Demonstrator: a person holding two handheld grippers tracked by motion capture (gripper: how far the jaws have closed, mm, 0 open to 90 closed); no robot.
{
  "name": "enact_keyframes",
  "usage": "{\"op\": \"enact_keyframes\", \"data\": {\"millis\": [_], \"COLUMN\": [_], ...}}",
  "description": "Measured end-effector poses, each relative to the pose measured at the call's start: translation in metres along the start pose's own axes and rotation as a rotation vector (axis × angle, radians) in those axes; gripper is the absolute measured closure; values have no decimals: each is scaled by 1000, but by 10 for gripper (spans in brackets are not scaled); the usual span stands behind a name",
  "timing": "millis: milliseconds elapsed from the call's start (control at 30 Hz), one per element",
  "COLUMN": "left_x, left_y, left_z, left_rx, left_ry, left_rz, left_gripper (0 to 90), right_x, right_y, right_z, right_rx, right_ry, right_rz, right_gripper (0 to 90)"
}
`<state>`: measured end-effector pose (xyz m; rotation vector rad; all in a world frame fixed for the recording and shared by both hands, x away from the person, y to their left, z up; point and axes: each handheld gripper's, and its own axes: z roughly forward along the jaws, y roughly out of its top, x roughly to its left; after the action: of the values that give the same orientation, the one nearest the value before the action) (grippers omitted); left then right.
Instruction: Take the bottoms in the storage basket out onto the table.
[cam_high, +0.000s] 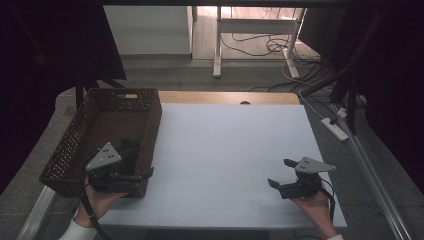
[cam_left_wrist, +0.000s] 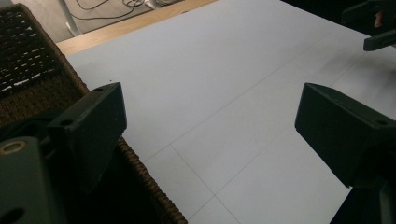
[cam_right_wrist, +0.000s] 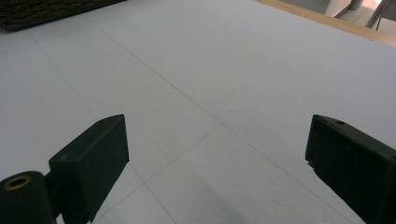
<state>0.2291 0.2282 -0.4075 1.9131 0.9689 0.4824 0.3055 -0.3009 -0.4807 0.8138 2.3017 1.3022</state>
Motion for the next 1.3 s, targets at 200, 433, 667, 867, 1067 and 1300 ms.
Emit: {"op": "enact_keyframes", "data": {"millis": [200, 433, 667, 867, 1067, 1300], "left_x": [4, 9, 13, 21, 30, 39], "left_y": [3, 8, 14, 18, 19, 19], "left_z": [-2, -3, -3, -4, -2, 3], "left_rx": [0, 2, 0, 2, 6, 13], "left_ry": [0, 3, 4, 9, 14, 18], "left_rz": [-4, -7, -6, -8, -20, -30], "left_gripper": [98, 98, 98, 100, 101, 106], "right_x": [0, 0, -1, 0, -1, -1], "right_y": [0, -1, -1, -1, -2, -3], "right_z": [0, 2, 2, 3, 4, 5], "right_rx": [7, 11, 11, 16, 24, 27], "right_ry": [-2, 4, 1, 3, 0, -2], "right_rz": [0, 1, 2, 1, 3, 5], "right_gripper": [60, 60, 60, 60, 60, 60]}}
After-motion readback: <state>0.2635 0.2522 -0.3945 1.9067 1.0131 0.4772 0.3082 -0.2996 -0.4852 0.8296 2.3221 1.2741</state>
